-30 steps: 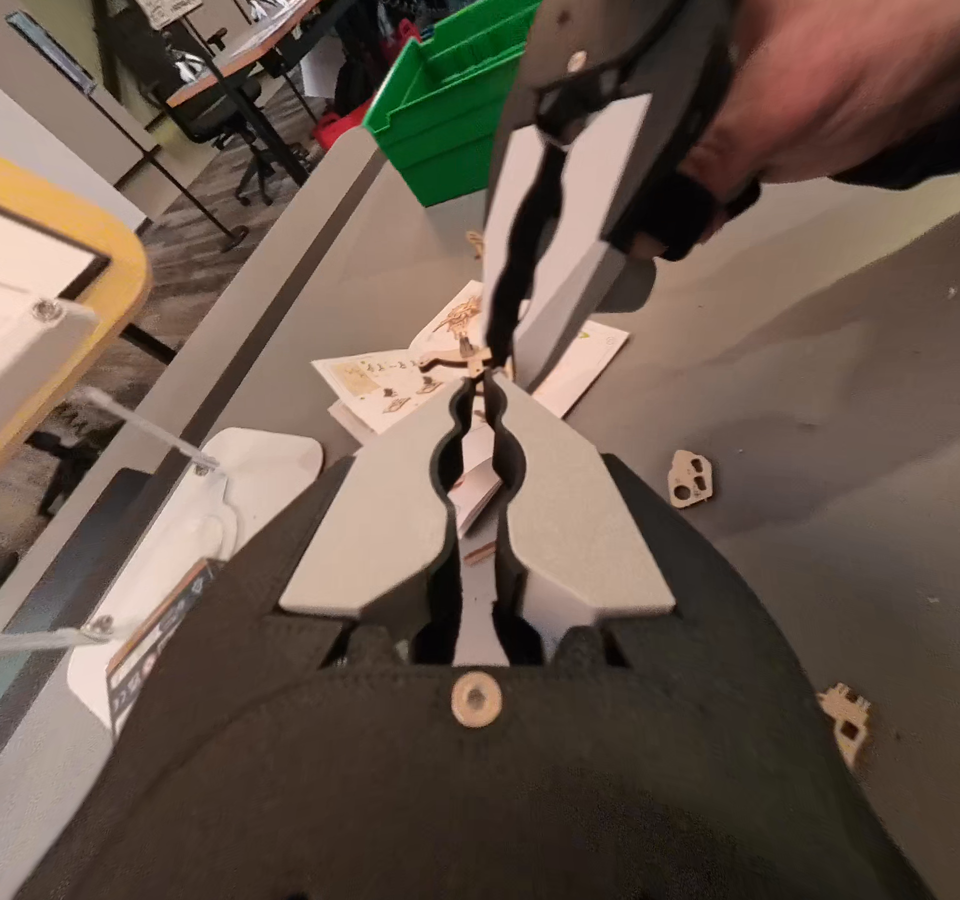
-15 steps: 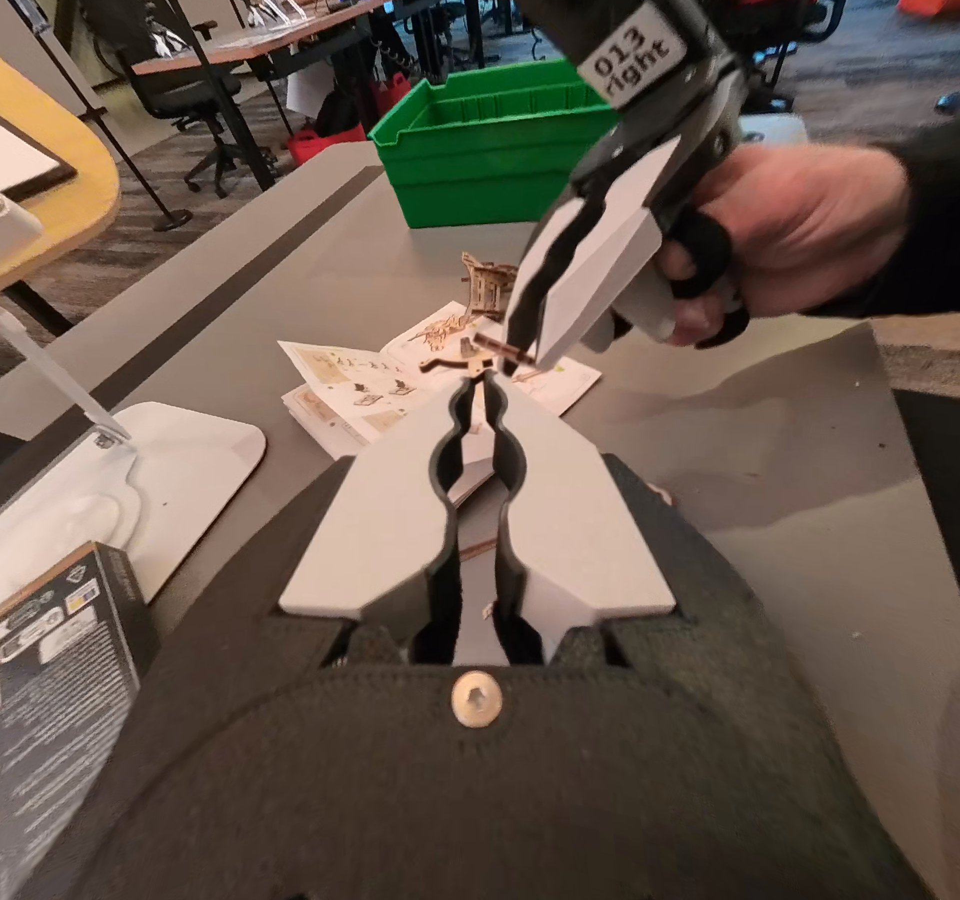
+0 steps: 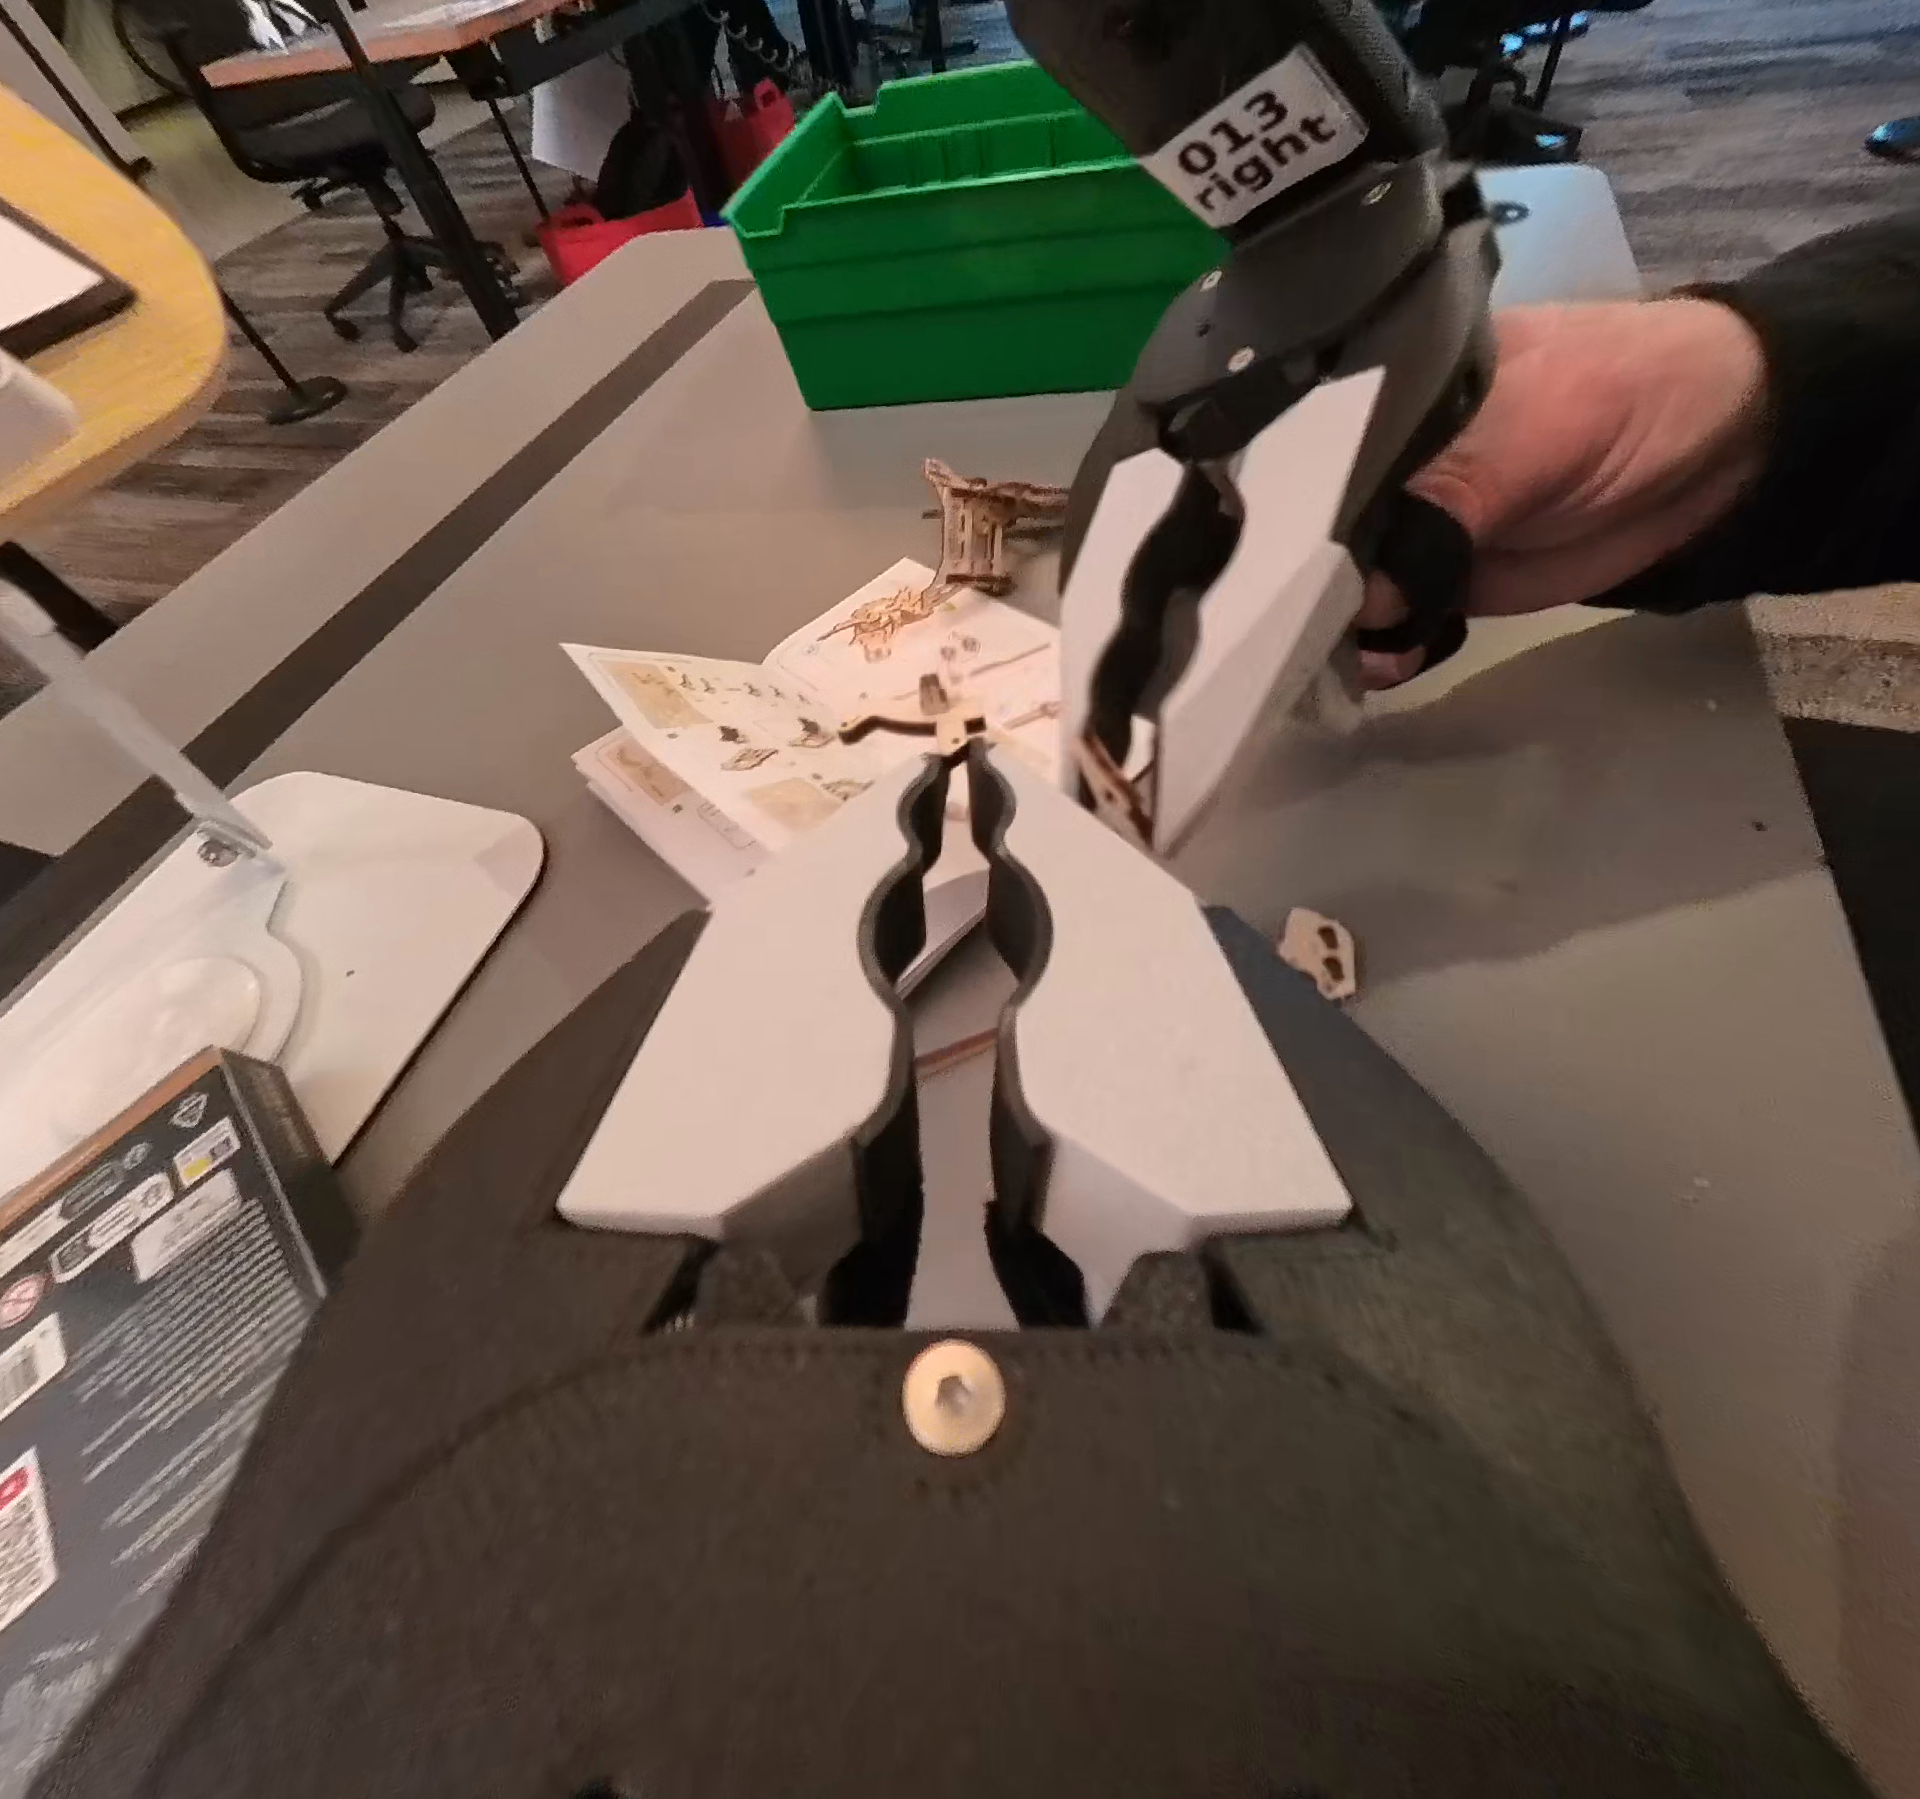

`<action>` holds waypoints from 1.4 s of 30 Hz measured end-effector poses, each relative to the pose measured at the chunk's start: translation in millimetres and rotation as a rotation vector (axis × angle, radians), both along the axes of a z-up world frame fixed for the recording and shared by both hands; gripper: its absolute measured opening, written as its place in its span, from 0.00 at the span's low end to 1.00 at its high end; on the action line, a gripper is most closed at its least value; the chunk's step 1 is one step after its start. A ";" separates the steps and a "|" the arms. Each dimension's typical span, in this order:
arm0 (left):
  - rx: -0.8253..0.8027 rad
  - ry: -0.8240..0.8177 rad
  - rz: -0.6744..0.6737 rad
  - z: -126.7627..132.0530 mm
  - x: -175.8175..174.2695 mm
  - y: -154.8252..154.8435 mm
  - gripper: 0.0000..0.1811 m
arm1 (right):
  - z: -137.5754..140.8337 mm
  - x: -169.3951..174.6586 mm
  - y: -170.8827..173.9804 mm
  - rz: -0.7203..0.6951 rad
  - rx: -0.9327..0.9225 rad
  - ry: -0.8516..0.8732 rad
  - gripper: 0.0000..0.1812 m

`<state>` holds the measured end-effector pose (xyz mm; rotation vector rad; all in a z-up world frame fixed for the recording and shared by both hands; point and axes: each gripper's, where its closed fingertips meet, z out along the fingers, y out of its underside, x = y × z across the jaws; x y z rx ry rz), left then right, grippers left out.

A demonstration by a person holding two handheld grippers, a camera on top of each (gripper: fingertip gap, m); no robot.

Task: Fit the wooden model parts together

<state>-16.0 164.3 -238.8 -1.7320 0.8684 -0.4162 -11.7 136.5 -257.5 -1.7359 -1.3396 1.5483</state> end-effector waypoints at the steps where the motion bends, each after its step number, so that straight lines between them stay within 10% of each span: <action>1: -0.012 0.004 -0.003 -0.4 -4.7 -0.3 0.01 | -7.5 -1.0 -5.7 0.039 0.024 -0.032 0.08; 10: -0.016 0.001 0.047 -8.7 -34.7 1.3 0.01 | -82.9 -7.7 -38.2 0.232 0.340 -0.366 0.10; 24: 0.023 -0.035 0.063 -3.6 -49.5 1.8 0.01 | -81.3 -15.5 -47.8 0.242 0.814 -0.447 0.16; 28: 0.030 -0.057 0.061 -0.4 -51.9 0.7 0.01 | -86.5 -20.9 -43.5 0.297 0.990 -0.461 0.02; 42: 0.037 -0.092 0.058 5.5 -56.2 0.0 0.01 | -81.5 -27.5 -41.4 0.337 0.790 -0.463 0.10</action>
